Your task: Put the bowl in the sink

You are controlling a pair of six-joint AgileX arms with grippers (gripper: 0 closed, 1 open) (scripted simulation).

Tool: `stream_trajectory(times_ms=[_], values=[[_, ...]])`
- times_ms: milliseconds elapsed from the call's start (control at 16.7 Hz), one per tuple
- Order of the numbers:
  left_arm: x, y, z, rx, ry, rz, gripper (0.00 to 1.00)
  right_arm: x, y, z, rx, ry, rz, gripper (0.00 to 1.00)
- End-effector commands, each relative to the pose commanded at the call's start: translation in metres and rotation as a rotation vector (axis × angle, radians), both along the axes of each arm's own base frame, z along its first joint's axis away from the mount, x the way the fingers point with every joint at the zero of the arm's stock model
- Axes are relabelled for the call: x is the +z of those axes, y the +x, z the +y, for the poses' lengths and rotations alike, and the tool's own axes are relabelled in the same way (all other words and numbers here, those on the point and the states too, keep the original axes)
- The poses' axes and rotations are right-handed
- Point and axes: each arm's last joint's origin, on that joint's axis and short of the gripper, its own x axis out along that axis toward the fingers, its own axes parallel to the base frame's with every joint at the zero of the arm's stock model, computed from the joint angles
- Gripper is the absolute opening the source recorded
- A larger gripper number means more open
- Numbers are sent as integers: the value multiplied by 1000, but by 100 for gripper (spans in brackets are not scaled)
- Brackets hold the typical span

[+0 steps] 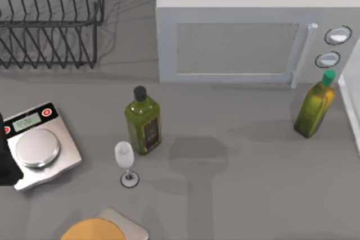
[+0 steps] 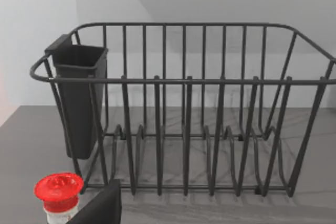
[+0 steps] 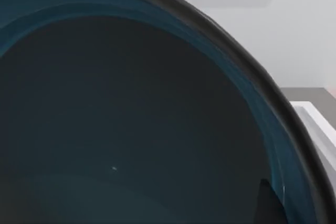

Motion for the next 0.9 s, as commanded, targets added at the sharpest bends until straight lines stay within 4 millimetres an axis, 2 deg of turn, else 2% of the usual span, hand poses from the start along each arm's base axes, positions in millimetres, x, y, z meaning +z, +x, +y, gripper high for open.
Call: stream_trajectory(times_ms=[660, 900], values=[[0, 0, 0, 0, 0, 0, 100, 0, 0, 0, 0, 0, 0, 98], [0, 0, 0, 0, 0, 0, 100, 0, 0, 0, 0, 0, 0, 100]])
